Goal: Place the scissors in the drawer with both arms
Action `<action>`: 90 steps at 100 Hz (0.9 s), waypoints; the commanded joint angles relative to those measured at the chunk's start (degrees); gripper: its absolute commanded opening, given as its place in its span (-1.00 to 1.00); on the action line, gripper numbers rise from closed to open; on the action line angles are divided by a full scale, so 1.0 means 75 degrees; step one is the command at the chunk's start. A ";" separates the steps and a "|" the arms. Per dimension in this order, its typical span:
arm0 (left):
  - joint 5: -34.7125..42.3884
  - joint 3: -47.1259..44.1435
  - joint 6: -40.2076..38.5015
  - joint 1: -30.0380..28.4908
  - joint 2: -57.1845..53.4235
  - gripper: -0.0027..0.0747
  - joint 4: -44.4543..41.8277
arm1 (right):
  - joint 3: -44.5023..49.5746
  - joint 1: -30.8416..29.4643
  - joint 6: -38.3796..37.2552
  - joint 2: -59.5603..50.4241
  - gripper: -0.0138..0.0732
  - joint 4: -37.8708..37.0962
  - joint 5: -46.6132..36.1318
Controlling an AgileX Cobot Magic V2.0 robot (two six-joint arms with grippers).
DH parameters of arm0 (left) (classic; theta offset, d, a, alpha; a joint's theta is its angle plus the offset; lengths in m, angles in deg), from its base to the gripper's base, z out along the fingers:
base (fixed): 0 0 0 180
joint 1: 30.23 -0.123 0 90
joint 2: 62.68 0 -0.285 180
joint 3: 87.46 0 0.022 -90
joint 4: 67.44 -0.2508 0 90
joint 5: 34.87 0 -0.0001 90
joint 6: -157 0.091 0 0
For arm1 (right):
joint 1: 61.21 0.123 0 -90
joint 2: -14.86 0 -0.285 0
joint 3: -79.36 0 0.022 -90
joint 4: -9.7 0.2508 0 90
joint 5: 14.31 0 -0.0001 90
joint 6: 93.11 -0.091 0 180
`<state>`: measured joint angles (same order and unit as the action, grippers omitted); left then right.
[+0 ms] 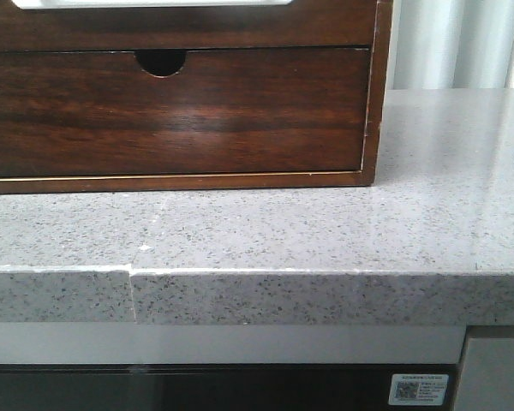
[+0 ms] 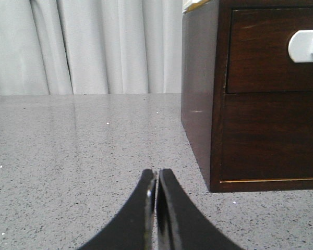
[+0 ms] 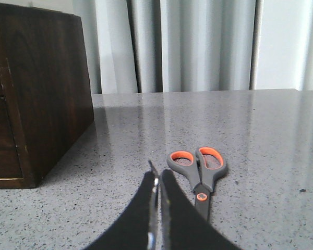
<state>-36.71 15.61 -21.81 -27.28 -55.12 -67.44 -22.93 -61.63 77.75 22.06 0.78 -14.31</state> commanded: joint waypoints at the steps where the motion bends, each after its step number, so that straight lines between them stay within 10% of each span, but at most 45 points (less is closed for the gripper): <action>1: 0.0658 -0.0274 -0.0067 0.0037 -0.0235 -0.98 0.0000 | 0.0142 -0.0039 0.0037 -0.0161 -0.84 -0.0066 -0.0558; 90: 0.0904 -0.0274 -0.0067 0.0037 -0.0235 -0.98 0.0041 | 0.0128 -0.0039 0.0037 -0.0161 -0.84 -0.0184 -0.0568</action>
<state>-36.50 15.61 -21.81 -27.28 -55.12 -67.44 -22.93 -61.63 77.75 22.06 0.43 -14.31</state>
